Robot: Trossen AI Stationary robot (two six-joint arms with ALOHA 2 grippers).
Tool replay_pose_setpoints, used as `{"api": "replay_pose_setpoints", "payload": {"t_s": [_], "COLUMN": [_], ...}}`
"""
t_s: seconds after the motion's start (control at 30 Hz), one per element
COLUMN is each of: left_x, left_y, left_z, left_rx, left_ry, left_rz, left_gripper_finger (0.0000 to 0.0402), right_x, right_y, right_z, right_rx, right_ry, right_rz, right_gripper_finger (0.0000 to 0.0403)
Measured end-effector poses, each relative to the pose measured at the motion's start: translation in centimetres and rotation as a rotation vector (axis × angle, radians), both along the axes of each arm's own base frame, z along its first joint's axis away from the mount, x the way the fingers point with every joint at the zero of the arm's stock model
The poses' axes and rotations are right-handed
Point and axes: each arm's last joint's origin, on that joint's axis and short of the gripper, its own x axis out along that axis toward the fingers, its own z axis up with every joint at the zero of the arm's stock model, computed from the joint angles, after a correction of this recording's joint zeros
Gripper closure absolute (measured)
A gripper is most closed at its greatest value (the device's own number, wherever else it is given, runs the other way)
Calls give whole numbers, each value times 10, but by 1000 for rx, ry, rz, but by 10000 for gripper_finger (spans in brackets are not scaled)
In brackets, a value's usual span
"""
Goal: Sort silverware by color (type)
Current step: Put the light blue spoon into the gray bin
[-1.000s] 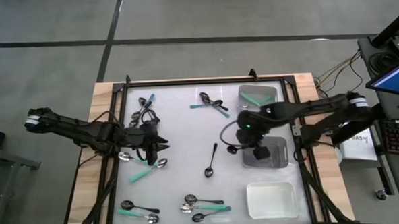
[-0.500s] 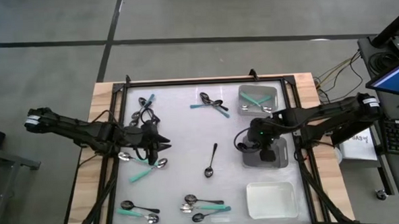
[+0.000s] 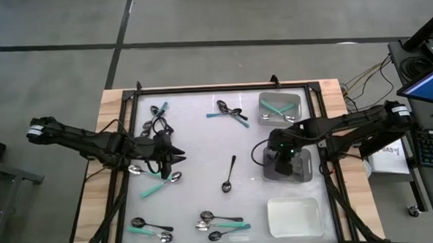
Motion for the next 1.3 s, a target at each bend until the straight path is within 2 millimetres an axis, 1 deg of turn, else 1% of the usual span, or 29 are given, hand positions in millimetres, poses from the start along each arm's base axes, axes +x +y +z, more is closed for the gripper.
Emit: {"api": "replay_pose_setpoints", "payload": {"t_s": [0.13, 0.27, 0.4, 0.6, 0.7, 0.9, 1.0, 1.1, 1.2, 1.3], "left_x": [0, 0, 0, 0, 0, -1, -2, -3, -3, -4], "left_y": [0, 0, 0, 0, 0, 0, -1, -1, -2, -2], "left_z": [0, 0, 0, 0, 0, -2, -3, -4, -5, -5], "left_rx": [0, 0, 1, 0, 0, 1, -1, -1, -10, -21], "left_ry": [0, 1, 4, 5, 6, 29, 42, 49, 59, 67], "left_rz": [0, 0, 0, -1, -3, -10, -13, -15, -30, -49], "left_gripper_finger": [312, 312, 312, 312, 312, 312, 312, 312, 312, 312], "right_x": [10, 27, 47, 83, 103, 134, 152, 167, 176, 180], "right_y": [1, 5, 18, 34, 38, 44, 49, 53, 57, 63], "right_z": [5, 9, 2, -16, -22, -33, -38, -42, -45, -48], "right_rx": [21, 71, 100, 75, 18, -91, -90, -31, 32, 39], "right_ry": [-112, -259, -333, -283, -259, -194, -188, -160, -93, -55], "right_rz": [7, 42, 98, 182, 285, 523, 531, 500, 485, 501], "right_gripper_finger": [308, 306, 305, 306, 312, 338, 347, 350, 349, 349]}}
